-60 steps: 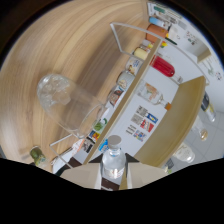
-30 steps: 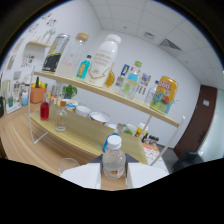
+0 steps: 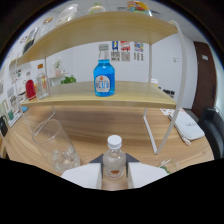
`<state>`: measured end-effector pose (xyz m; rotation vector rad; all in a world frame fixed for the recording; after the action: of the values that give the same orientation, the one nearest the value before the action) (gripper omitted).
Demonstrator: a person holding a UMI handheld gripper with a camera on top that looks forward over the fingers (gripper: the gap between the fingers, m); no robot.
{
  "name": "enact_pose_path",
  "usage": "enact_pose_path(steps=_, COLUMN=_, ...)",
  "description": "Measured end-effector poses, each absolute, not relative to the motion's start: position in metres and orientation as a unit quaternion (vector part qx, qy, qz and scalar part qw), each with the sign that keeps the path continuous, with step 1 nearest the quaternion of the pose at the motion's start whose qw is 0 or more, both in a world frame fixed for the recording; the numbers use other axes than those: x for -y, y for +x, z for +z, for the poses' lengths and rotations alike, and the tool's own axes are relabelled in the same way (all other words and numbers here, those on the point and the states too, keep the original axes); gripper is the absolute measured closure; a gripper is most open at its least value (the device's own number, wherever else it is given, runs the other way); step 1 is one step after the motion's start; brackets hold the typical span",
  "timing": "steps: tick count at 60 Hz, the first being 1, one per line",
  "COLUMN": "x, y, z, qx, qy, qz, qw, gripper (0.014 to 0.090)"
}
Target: Make me a cup of Mojito.
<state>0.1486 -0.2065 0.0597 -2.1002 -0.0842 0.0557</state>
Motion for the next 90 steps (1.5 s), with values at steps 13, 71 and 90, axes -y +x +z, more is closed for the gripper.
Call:
enact_pose_path(steps=13, x=0.205, y=0.151, z=0.033, qx=0.033, qy=-0.877, qz=0.029, qw=0.478, gripper=0.0708)
enact_pose_path(steps=71, x=0.315, y=0.108, z=0.124, qx=-0.021, qy=-0.864, qz=-0.023, qw=0.503, gripper=0.0196)
enact_pose_path(steps=90, x=0.337, y=0.012, z=0.151, qx=-0.01, qy=-0.855, qz=-0.019, qw=0.519, gripper=0.0186)
